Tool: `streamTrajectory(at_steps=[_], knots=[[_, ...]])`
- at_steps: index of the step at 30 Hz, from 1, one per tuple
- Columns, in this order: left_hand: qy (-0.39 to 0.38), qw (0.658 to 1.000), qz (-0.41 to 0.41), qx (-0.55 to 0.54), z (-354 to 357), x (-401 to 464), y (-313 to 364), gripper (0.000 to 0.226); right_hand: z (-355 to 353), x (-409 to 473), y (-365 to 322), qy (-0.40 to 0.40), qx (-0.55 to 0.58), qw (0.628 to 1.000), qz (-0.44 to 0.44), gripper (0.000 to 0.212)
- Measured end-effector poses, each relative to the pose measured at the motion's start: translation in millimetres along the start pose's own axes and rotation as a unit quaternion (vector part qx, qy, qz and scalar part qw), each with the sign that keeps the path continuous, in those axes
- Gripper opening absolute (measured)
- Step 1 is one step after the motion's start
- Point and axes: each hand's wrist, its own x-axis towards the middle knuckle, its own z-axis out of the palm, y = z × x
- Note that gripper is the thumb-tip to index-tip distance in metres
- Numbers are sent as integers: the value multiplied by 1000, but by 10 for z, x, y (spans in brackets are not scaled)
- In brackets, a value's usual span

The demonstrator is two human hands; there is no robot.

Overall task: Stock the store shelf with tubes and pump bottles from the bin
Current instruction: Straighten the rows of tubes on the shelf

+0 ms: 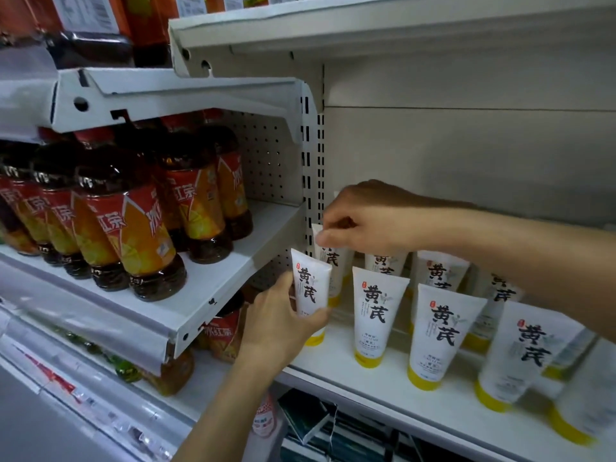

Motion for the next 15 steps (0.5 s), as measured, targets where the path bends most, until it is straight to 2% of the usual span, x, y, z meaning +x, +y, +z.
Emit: streamTrajectory(at_steps=[7,15], knots=[[0,1000,3,-6,20,-27,17,53,-149,-276,94,-89,18,996,22,28],[8,1000,10,18,29,-55,74,52,-55,-371,84,-89,6,996,21,20]])
